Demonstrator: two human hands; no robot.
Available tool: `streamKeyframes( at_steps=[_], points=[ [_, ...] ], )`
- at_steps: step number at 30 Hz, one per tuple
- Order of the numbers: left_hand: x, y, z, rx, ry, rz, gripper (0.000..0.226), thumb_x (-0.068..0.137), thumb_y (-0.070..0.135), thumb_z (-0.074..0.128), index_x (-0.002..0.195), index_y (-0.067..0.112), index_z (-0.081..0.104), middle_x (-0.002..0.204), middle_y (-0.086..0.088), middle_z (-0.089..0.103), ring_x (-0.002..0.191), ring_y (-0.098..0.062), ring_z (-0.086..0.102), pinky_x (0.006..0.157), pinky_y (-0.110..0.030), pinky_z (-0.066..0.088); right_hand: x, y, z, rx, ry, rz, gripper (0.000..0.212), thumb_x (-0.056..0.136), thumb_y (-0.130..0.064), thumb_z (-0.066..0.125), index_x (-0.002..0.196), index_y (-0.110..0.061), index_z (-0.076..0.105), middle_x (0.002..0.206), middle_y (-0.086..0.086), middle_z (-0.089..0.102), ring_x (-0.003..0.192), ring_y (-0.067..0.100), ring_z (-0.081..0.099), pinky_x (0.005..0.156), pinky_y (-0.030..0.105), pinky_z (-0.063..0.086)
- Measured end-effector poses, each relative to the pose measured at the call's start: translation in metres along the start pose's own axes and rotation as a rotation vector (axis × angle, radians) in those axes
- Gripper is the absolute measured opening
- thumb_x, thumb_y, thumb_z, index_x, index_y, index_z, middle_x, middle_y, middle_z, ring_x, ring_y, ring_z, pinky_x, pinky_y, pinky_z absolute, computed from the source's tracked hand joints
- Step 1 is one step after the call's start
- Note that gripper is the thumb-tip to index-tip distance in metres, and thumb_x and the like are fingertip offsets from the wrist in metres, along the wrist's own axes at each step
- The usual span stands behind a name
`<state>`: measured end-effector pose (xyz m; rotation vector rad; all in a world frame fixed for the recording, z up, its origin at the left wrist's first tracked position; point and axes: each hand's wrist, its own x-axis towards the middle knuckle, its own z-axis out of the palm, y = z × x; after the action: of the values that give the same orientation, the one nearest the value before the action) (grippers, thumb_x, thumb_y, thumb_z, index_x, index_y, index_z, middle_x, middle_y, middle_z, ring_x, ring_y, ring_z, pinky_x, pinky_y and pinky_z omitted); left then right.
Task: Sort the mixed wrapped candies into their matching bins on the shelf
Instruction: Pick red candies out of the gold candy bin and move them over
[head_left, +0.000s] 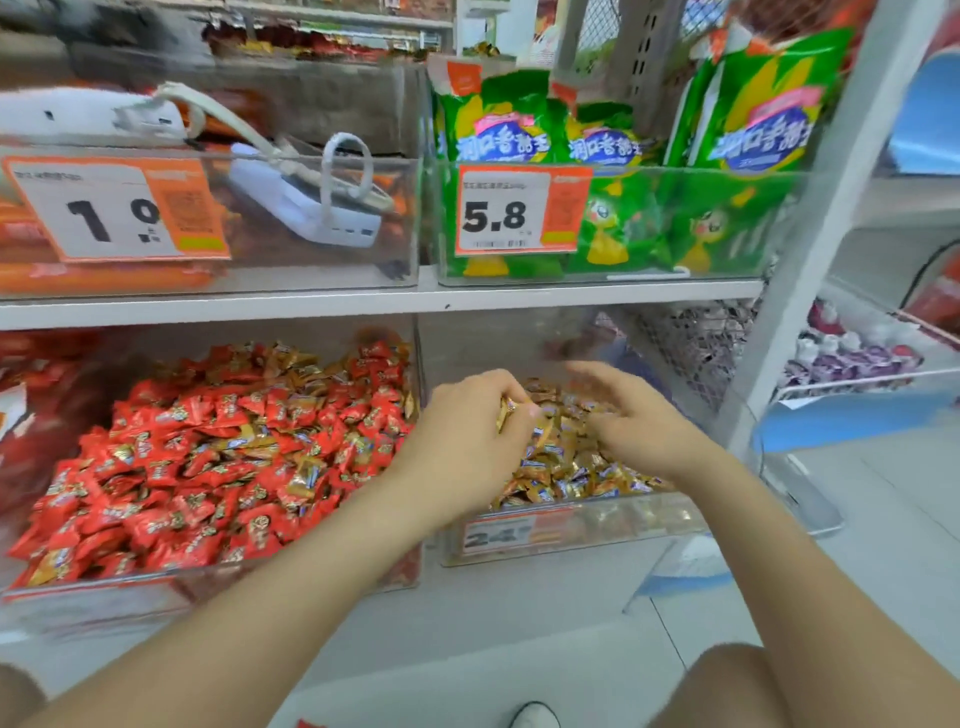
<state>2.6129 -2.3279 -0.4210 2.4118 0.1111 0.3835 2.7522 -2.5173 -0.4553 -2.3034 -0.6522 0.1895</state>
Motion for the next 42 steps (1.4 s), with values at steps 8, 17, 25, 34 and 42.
streamKeyframes(
  at_steps=[8,17,25,34,42],
  points=[
    [0.056,-0.006,0.057,0.247,-0.269,-0.032,0.061,0.088,0.057,0.062,0.141,0.029,0.053,0.134,-0.008,0.056,0.127,-0.035,0.055,0.108,-0.047,0.045,-0.012,-0.005,-0.012,0.077,0.216,0.080,0.028,0.093,-0.011,0.061,0.097,-0.034,0.077,0.088,-0.007,0.078,0.084,0.010,0.074,0.088,0.039,0.061],
    [-0.029,-0.034,-0.046,0.447,0.163,0.205,0.014,0.094,0.037,0.053,0.085,0.027,0.055,0.080,0.008,0.056,0.081,-0.022,0.056,0.072,-0.041,0.047,-0.031,-0.121,0.041,0.053,0.100,-0.143,0.025,0.090,-0.013,0.062,0.095,-0.031,0.079,0.078,-0.012,0.077,0.069,-0.001,0.067,0.068,0.018,0.051],
    [-0.016,-0.174,-0.133,0.538,0.197,-0.348,0.058,0.078,0.061,0.039,0.096,0.017,0.071,0.093,-0.017,0.070,0.096,-0.043,0.064,0.087,-0.049,0.056,0.014,-0.200,0.150,-0.234,0.000,-0.378,0.025,0.096,-0.014,0.055,0.119,-0.011,0.067,0.113,0.010,0.069,0.111,0.030,0.064,0.090,0.041,0.054],
    [0.021,-0.246,-0.145,0.300,0.129,-0.501,0.108,0.073,0.096,0.024,0.150,0.024,0.043,0.147,-0.018,0.055,0.132,-0.042,0.054,0.110,-0.051,0.047,0.102,-0.231,0.212,-0.396,-0.133,-0.234,0.037,0.086,-0.037,0.043,0.113,-0.019,0.061,0.116,0.011,0.068,0.109,0.037,0.064,0.090,0.042,0.058],
    [0.030,-0.241,-0.144,0.208,0.018,-0.435,0.073,0.093,0.083,0.032,0.134,0.028,0.052,0.130,-0.006,0.066,0.116,-0.034,0.061,0.102,-0.044,0.048,0.120,-0.253,0.215,-0.253,-0.363,-0.025,0.048,0.105,-0.036,0.037,0.146,-0.017,0.052,0.144,0.013,0.060,0.124,0.030,0.059,0.098,0.036,0.049]
  ],
)
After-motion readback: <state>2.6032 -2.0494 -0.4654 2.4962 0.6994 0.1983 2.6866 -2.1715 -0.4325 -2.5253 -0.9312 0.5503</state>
